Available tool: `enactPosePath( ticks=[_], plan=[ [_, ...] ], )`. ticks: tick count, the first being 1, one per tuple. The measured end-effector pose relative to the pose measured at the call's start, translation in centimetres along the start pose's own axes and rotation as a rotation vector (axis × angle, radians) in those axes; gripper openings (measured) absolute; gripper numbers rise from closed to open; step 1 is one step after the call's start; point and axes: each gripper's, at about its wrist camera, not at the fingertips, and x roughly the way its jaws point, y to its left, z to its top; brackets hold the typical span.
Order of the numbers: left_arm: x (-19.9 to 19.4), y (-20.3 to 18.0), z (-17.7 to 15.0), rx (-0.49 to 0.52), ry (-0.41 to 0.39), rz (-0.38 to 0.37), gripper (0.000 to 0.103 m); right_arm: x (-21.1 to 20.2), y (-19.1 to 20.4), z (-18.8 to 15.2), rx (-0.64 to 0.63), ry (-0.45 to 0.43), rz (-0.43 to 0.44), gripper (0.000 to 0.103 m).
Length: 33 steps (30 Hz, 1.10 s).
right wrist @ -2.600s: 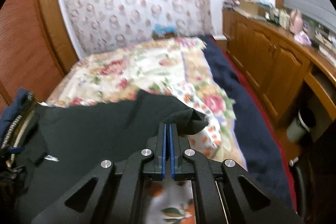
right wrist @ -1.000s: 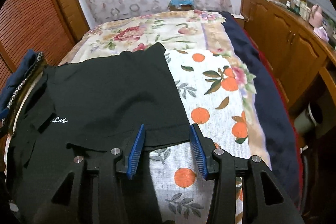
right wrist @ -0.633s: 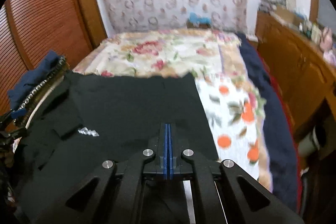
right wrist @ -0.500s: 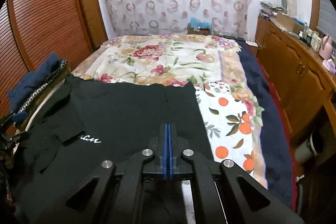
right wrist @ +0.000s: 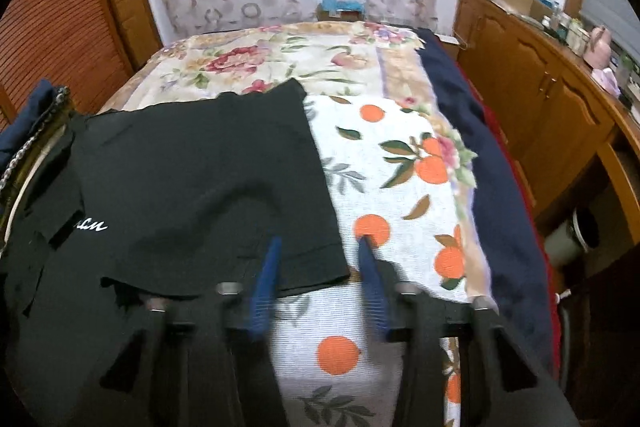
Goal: Fold small clothes
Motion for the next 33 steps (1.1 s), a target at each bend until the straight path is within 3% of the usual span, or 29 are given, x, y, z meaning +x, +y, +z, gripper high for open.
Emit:
enactPosePath(
  ticks=[4, 12, 17, 18, 19, 21, 25, 30, 33],
  plan=[
    [-0.1, -0.1, 0.0, 0.007, -0.001, -0.002, 0.102, -0.8, 1.7, 0.6, -0.037, -0.017, 0.068, 0.004],
    [-0.3, 0.2, -0.2, -0.009, -0.004, 0.004, 0.102, -6.4, 9.4, 4.9, -0.177, -0.173, 0.287, 0.004],
    [-0.8, 0.3, -0.3, -0.011, -0.012, 0.008, 0.102, -5.9, 13.6, 7.7, -0.258, -0.167, 0.389, 0.004],
    [-0.8, 0.4, -0.3, -0.013, -0.013, 0.009, 0.102, -5.6, 14.3, 8.2, -0.273, -0.165, 0.401, 0.005],
    [-0.9, 0.5, -0.4, -0.015, -0.012, 0.011, 0.102, -5.2, 14.8, 8.7, -0.285, -0.16, 0.412, 0.017],
    [-1.0, 0.7, -0.5, -0.022, -0.01, 0.015, 0.102, -4.6, 14.9, 9.3, -0.291, -0.163, 0.386, 0.036],
    [-1.1, 1.2, -0.6, -0.029, -0.008, 0.021, 0.102, -2.9, 12.0, 9.4, -0.253, -0.16, 0.317, 0.037],
    [-0.9, 1.2, -0.5, -0.031, -0.005, 0.021, 0.102, -1.4, 12.1, 6.0, -0.222, -0.081, 0.209, 0.037],
    [-0.6, 1.1, -0.3, -0.024, -0.002, 0.02, 0.102, -1.6, 12.5, 4.0, -0.219, -0.06, 0.211, 0.037]
  ],
)
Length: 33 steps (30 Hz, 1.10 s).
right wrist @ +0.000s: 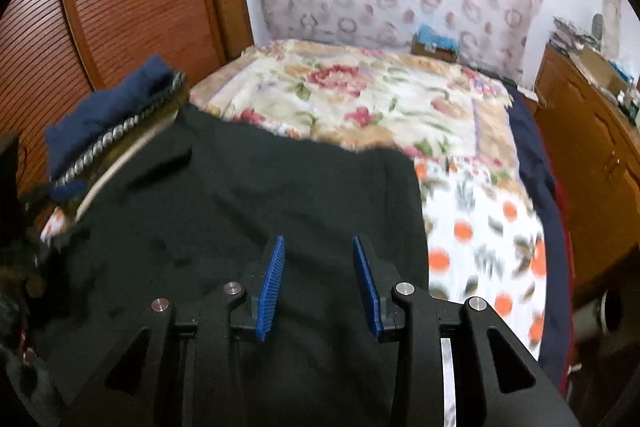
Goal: Fold small clothes
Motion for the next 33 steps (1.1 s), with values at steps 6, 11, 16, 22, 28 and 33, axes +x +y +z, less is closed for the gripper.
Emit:
enactPosePath(
  ticks=[6, 11, 16, 22, 28, 33],
  plan=[
    [0.2, 0.0, 0.4, 0.002, -0.011, 0.012, 0.102, 0.8, 2.7, -2.2, 0.009, 0.045, 0.076, 0.037],
    [0.0, 0.2, 0.5, 0.002, -0.018, 0.026, 0.102, 2.6, 5.2, -2.5, -0.039, 0.085, 0.093, 0.037],
    [-0.2, 0.7, 0.4, -0.008, -0.025, 0.038, 0.102, 4.5, 6.3, -2.2, -0.088, 0.117, 0.05, 0.036],
    [0.1, 1.3, 1.8, 0.0, -0.046, 0.058, 0.102, 4.8, 5.7, -2.6, -0.066, 0.102, 0.062, 0.009],
    [1.0, 1.7, 4.0, 0.0, -0.059, 0.063, 0.102, 3.0, 4.1, -3.7, 0.012, 0.084, 0.158, 0.008],
    [1.9, 1.8, 5.9, 0.011, -0.054, 0.06, 0.1, 2.3, 3.2, -4.2, 0.025, 0.079, 0.158, 0.008]
  ],
)
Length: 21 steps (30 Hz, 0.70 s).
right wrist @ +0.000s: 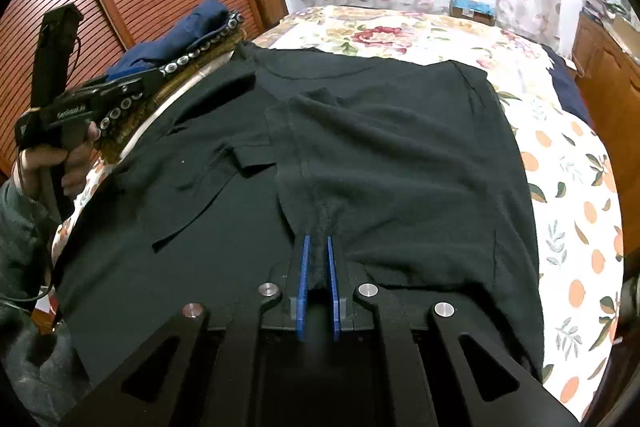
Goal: Fold small clothes
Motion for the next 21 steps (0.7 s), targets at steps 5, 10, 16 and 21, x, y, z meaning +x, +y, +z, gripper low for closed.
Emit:
enactPosePath(
  ticks=[5, 10, 16, 21],
  plan=[
    [1.8, -0.5, 1.7, 0.03, 0.043, -0.025, 0.081, -1.0, -0.6, 1.1, -0.009, -0.05, -0.017, 0.037],
    [4.9, -0.4, 3.0, 0.016, 0.127, -0.046, 0.054, -1.4, -3.3, 3.2, -0.013, -0.105, -0.101, 0.062],
    [7.9, -0.8, 3.3, 0.021, 0.194, -0.034, 0.052, 2.1, -7.6, 5.7, 0.011, -0.099, -0.247, 0.062],
    [9.4, -0.9, 2.8, 0.023, 0.236, -0.032, 0.052, 4.5, -10.0, 7.0, 0.044, -0.08, -0.279, 0.062]
  ],
)
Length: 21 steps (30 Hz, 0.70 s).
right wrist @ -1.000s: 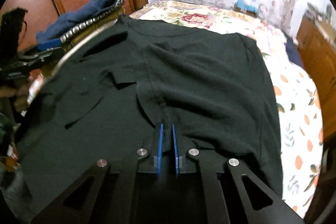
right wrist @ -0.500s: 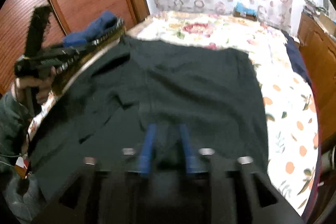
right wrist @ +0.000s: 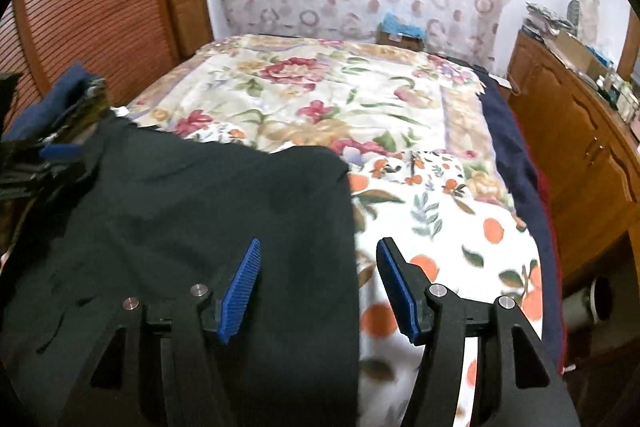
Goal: Fold small clothes
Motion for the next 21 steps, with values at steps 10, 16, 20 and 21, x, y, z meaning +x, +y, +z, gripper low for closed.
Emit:
enactPosePath(
  ticks=[10, 16, 20, 21],
  plan=[
    [0.8, -0.2, -0.2, 0.047, 0.009, -0.045, 0.015, 2.2, -0.2, 1.3, 0.048, 0.016, -0.003, 0.068],
    [-3.4, 0.5, 0.9, 0.008, -0.109, -0.051, 0.003, 2.5, 0.0, 1.5, 0.029, 0.029, -0.034, 0.077],
    [-7.8, 2.8, 2.4, -0.032, -0.222, -0.003, 0.003, 2.5, 0.0, 1.7, 0.023, 0.032, -0.032, 0.079],
    [-8.5, 3.4, 2.7, -0.041, -0.239, 0.007, 0.003, 2.4, -0.1, 1.6, 0.022, 0.032, -0.031, 0.079]
  ],
)
